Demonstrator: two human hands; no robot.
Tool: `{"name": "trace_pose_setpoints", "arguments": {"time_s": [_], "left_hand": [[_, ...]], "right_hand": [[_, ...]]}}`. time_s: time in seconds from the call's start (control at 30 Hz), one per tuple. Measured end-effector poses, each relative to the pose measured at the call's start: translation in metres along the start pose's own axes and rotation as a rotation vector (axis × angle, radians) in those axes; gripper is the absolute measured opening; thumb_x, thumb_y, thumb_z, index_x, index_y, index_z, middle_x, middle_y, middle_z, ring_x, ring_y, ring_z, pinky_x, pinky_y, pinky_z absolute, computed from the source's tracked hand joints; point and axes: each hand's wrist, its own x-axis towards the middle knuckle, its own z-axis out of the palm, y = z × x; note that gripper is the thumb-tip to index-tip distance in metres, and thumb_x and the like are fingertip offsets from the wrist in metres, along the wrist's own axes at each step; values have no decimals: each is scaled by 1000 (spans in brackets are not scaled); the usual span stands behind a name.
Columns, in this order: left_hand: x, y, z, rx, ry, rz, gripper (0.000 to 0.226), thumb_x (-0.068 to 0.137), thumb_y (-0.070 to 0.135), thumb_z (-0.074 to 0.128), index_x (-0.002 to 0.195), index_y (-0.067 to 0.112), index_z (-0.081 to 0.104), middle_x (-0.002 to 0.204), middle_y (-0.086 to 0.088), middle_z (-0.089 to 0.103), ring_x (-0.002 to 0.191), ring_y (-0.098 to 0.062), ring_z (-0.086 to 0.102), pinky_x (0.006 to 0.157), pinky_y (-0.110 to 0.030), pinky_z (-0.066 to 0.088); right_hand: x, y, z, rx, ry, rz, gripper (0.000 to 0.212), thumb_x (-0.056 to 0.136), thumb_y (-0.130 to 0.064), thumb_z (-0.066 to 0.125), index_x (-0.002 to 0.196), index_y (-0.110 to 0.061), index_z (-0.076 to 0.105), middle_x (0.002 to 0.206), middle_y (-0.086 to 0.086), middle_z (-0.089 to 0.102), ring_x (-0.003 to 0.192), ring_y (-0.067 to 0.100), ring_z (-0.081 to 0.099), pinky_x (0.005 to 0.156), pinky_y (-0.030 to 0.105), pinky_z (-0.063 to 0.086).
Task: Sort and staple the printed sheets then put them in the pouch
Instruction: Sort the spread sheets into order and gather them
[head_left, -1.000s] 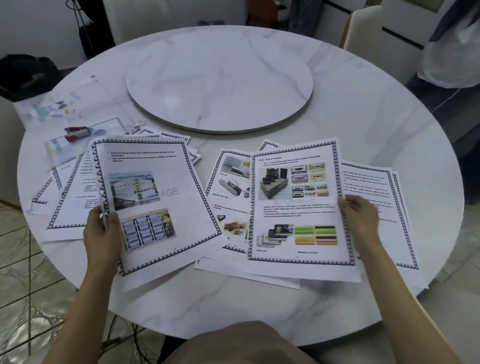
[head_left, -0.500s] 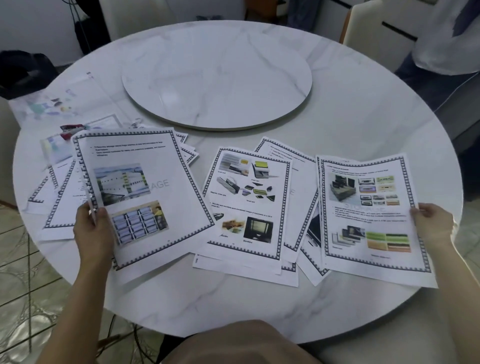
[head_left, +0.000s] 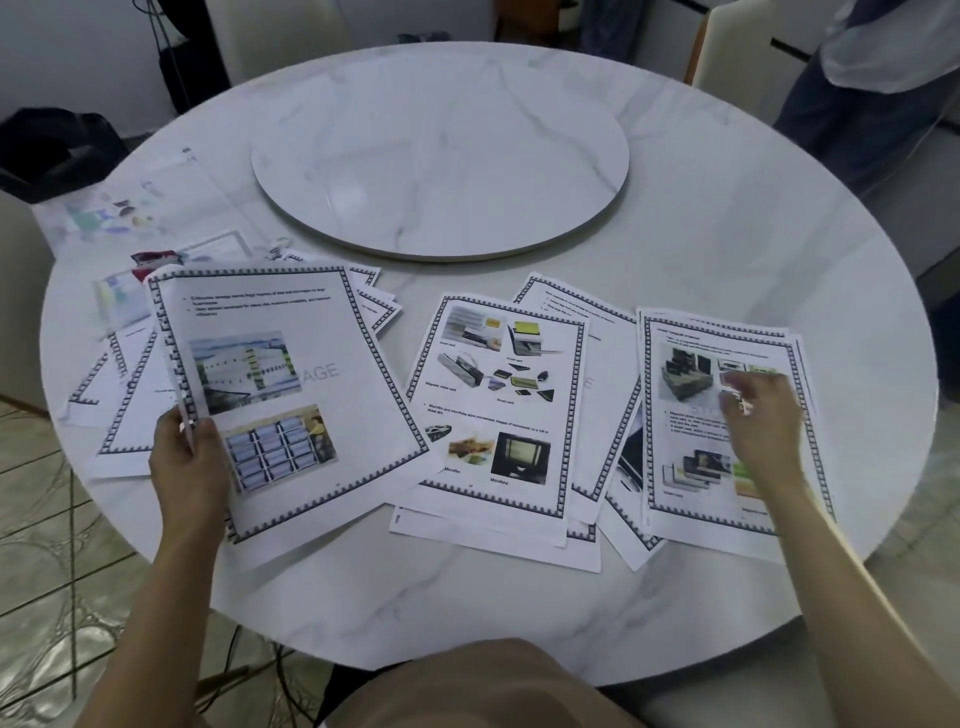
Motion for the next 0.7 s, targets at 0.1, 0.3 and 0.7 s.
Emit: {"name": "trace_pose_setpoints", "arguments": {"time_s": [0.1,0.3,0.7], "left_hand": [[-3,-3,-1,-15,-4,2,28,98,16,37,121,2,47,104,-11,51,96,-20,47,82,-34,38],[-5,-13,-6,-20,-8,-3,25,98,17,38,117,4,48,100,-9,51,93,-21,48,83,-41,42],[4,-20,-10,16,-109,7,22,98,19,39,112,5,48,93,-13,52,87,-24,49,78,-41,41]], "right_hand": [[-17,-35,22,60,-188,-102,26,89,-11,56,113,-2,60,117,19,53,95,22,53,96,33,41],[-44,-80,68,-23,-343,-111,37,88,-28,58,114,-1,58,113,16,54,107,30,51,91,37,40],[-64,-107,86,83,-322,-9,28,88,-12,55,112,1,51,110,17,55,104,32,52,77,31,38]]}}
